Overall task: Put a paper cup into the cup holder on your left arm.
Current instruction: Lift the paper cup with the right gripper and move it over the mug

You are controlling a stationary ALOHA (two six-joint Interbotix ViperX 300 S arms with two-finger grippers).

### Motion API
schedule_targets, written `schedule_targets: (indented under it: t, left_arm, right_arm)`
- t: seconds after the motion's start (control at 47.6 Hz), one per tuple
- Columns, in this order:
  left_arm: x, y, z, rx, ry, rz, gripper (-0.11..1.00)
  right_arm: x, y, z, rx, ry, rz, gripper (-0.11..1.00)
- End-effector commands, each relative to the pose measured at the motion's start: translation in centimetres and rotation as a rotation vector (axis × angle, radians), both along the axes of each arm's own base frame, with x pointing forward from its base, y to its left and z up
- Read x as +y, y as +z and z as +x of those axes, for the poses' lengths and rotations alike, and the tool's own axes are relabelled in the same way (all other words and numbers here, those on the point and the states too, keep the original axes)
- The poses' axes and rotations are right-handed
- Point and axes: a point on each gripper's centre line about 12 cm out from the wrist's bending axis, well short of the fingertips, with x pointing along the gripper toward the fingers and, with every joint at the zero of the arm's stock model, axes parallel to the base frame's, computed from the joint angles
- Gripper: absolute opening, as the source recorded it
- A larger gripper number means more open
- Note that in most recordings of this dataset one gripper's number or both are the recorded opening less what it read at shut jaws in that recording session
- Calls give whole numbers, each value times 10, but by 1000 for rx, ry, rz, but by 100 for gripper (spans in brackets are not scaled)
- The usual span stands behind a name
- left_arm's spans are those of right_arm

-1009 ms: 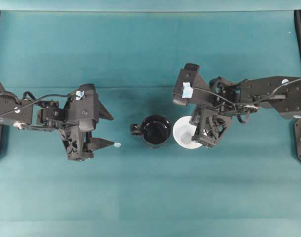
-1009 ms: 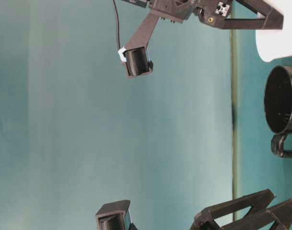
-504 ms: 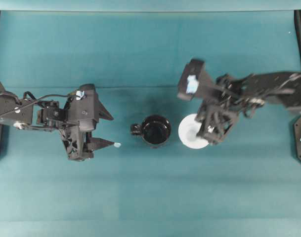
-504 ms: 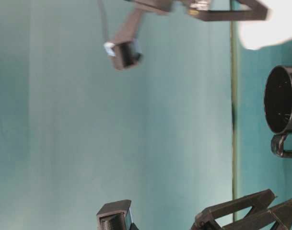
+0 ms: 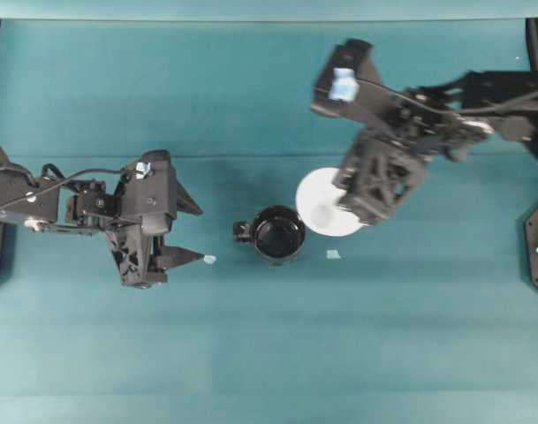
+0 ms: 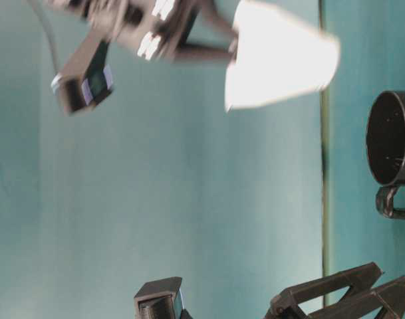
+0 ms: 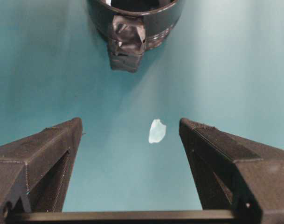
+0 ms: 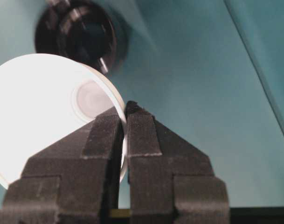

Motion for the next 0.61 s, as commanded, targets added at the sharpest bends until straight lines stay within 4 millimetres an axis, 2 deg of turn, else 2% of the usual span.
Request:
schedule_targets:
  t: [0.0, 0.126, 0.336, 0.588]
  left_arm:
    - [0, 5, 3, -18, 1, -1, 88]
    - [0, 5, 3, -18, 0, 0, 88]
    - [0, 5, 3, -18, 1, -1, 88]
    - [0, 5, 3, -18, 0, 0, 88]
  right_arm:
    - [5, 16, 16, -49, 9, 0, -4]
    - [5, 13, 33, -46, 18, 0, -4]
    - [3, 0, 47, -32, 17, 0, -4]
    - [4, -34, 53, 8, 21, 2, -4]
